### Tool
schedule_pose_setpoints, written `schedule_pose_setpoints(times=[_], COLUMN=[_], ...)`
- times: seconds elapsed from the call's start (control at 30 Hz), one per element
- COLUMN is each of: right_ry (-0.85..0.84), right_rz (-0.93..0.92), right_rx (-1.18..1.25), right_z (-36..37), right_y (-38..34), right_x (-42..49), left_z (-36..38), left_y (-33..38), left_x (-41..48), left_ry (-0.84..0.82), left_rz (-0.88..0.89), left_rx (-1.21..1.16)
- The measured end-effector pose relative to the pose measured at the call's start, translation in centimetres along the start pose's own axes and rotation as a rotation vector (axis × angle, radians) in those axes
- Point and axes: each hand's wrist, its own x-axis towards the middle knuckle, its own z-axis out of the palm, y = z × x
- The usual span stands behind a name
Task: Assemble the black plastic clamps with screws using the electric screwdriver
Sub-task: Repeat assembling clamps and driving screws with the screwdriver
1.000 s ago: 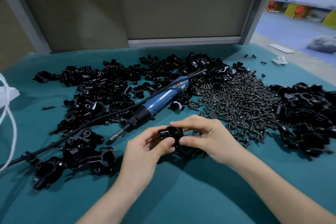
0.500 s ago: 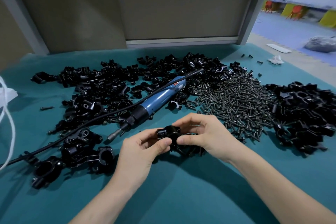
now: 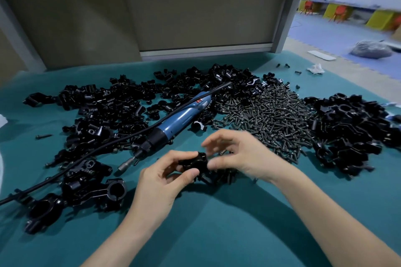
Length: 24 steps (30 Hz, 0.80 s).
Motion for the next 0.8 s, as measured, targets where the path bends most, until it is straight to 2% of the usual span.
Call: schedule_pose_setpoints(times=[0.1, 0.17, 0.23, 0.3, 0.53, 0.63, 0.7, 0.73, 0.8], right_ry=[0.346, 0.521, 0.480, 0.392, 0.357, 0.312, 0.339, 0.397, 0.525], right_rz=[0.043, 0.158, 0.307, 0.376, 0.335, 0.333, 0.277, 0.229, 0.125], right_rx=[-0.215, -0.455, -0.620, -0.676, -0.769, -0.901, -0.961, -0.910, -0.617], right_z=[-3.5, -5.4, -6.6, -7.0, -6.1, -5.4, -5.0, -4.9, -4.4], right_y=[0.5, 1.5, 2.9, 3.5, 3.7, 4.1, 4.0, 3.6, 2.1], right_x=[0.3, 0.4, 0.3, 0.2, 1.0, 1.3, 1.2, 1.1, 0.6], left_z=[0.0, -0.1, -0.1, -0.1, 0.0, 0.1, 0.1, 0.0, 0.0], left_y=[-0.1, -0.1, -0.1, -0.1, 0.0, 0.1, 0.1, 0.1, 0.0], left_x=[0.1, 0.1, 0.1, 0.0, 0.1, 0.0, 0.0, 0.0, 0.1], left_ry=[0.025, 0.024, 0.020, 0.023, 0.040, 0.038, 0.036, 0.034, 0.028], left_rz=[-0.022, -0.037, -0.040, -0.040, -0.030, -0.027, -0.029, -0.031, -0.035], left_rx=[-0.044, -0.058, -0.066, -0.072, -0.091, -0.104, -0.111, -0.114, -0.116])
